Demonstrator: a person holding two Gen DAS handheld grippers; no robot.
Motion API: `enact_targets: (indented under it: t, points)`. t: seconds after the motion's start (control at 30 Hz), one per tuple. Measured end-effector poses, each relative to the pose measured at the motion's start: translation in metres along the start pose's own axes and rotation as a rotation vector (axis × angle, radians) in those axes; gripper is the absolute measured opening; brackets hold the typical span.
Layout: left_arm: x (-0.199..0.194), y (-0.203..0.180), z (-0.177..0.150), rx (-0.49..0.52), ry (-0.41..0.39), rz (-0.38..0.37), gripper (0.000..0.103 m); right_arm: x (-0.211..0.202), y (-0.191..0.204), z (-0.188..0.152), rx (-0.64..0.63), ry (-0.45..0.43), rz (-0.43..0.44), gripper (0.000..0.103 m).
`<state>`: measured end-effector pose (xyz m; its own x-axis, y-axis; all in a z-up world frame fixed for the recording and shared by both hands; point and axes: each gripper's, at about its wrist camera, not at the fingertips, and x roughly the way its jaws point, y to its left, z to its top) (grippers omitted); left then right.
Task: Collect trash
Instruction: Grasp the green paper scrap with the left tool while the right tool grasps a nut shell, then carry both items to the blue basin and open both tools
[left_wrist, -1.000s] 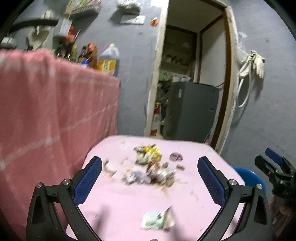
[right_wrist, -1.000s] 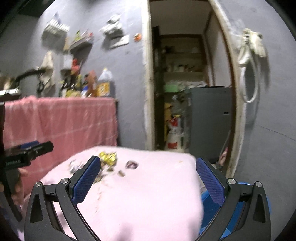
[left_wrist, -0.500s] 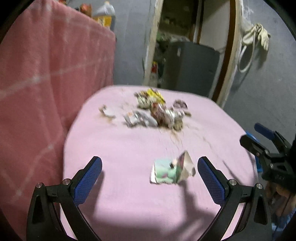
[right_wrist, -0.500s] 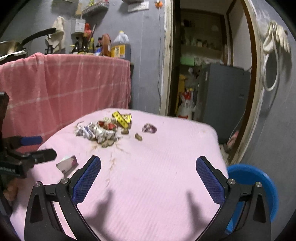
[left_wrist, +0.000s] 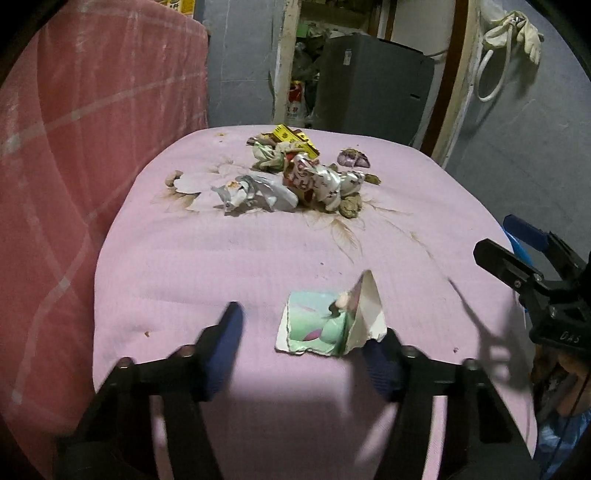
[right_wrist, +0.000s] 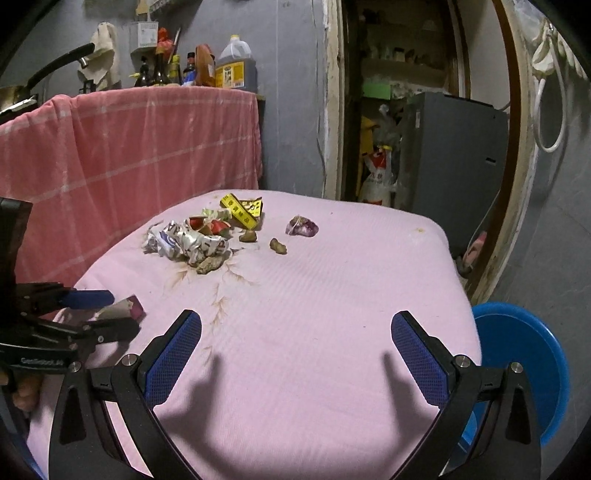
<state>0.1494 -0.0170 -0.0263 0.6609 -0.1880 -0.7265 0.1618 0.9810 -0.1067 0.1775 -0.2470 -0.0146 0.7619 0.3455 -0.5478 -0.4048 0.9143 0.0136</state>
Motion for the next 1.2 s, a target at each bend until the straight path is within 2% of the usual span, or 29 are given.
enact_targets:
  t: [0.07, 0.13, 0.27, 0.37, 0.57, 0.7, 0.83, 1.03, 1.13, 1.2]
  points:
    - [-0.001, 0.004, 0.001, -0.011, -0.002, -0.003, 0.034, 0.006, 0.000, 0.002, 0.002, 0.022, 0.009, 0.103]
    - [-0.001, 0.011, 0.003, -0.028, -0.001, -0.021, 0.031, 0.014, 0.002, 0.005, 0.001, 0.050, 0.025, 0.103]
    - [-0.003, 0.018, 0.008, -0.050, -0.006, -0.051, 0.030, 0.027, 0.009, 0.010, -0.019, 0.089, 0.066, 0.097]
    - [-0.003, 0.022, 0.012, -0.061, -0.017, -0.056, 0.030, 0.039, 0.019, 0.016, -0.058, 0.116, 0.094, 0.085]
    - [-0.002, 0.038, 0.023, -0.143, -0.045, -0.044, 0.030, 0.062, 0.035, 0.028, -0.141, 0.169, 0.146, 0.069]
    - [-0.003, 0.046, 0.027, -0.189, -0.066, -0.031, 0.030, 0.073, 0.039, 0.035, -0.152, 0.189, 0.176, 0.067]
    - [-0.003, 0.049, 0.031, -0.213, -0.079, -0.017, 0.030, 0.084, 0.042, 0.043, -0.133, 0.208, 0.192, 0.053]
    - [-0.003, 0.056, 0.032, -0.245, -0.083, -0.028, 0.030, 0.099, 0.056, 0.050, -0.132, 0.224, 0.232, 0.050]
    - [-0.003, 0.055, 0.031, -0.243, -0.083, -0.027, 0.030, 0.103, 0.061, 0.050, -0.150, 0.233, 0.233, 0.035]
    - [-0.004, 0.055, 0.031, -0.240, -0.083, -0.026, 0.030, 0.101, 0.062, 0.049, -0.153, 0.233, 0.233, 0.031]
